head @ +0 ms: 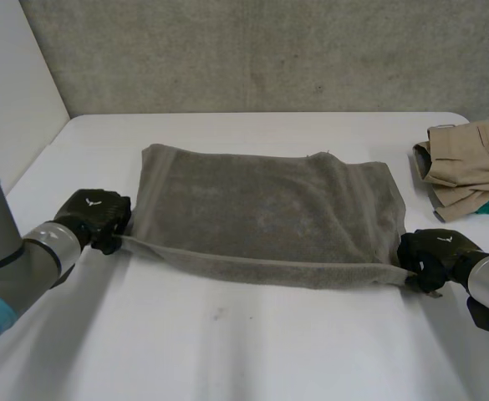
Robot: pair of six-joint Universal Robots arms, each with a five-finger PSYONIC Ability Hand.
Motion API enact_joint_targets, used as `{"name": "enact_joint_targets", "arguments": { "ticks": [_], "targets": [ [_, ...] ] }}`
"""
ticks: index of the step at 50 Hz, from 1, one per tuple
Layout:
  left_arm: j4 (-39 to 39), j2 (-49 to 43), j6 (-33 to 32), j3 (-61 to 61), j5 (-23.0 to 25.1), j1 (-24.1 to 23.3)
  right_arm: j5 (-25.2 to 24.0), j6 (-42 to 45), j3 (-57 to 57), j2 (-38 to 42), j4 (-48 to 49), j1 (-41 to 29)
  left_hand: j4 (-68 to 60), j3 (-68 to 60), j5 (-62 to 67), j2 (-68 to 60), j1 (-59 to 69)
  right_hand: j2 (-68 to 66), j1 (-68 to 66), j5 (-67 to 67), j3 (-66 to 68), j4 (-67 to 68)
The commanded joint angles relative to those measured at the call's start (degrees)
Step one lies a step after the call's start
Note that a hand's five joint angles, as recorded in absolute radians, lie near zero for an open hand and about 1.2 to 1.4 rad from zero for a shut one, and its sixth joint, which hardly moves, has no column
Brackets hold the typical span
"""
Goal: Fold the laundry.
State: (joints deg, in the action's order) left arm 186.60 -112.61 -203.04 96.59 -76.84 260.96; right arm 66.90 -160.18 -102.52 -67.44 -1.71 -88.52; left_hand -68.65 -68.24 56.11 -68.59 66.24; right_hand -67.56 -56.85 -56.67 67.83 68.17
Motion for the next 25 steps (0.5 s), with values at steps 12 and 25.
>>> {"name": "enact_joint_targets", "arguments": {
  "ticks": [12,25],
  "targets": [
    [-31.8,29.0,-24.6,15.5,0.3,2.8,1.1,49.3,-4.6,-24.2,-36.3,7.7,-11.3,-11.8,13.9,-11.4,13.8,-12.4,-23.1,-13.3,12.2,11.8],
    [-8.1,15.4,-22.2,7.8,-0.3,-0.7,4.5,34.2,4.5,-11.4,-19.0,-2.8,-11.3,-11.8,13.9,-11.4,13.8,-12.4,-23.1,-13.3,12.2,11.8]
  ]
}}
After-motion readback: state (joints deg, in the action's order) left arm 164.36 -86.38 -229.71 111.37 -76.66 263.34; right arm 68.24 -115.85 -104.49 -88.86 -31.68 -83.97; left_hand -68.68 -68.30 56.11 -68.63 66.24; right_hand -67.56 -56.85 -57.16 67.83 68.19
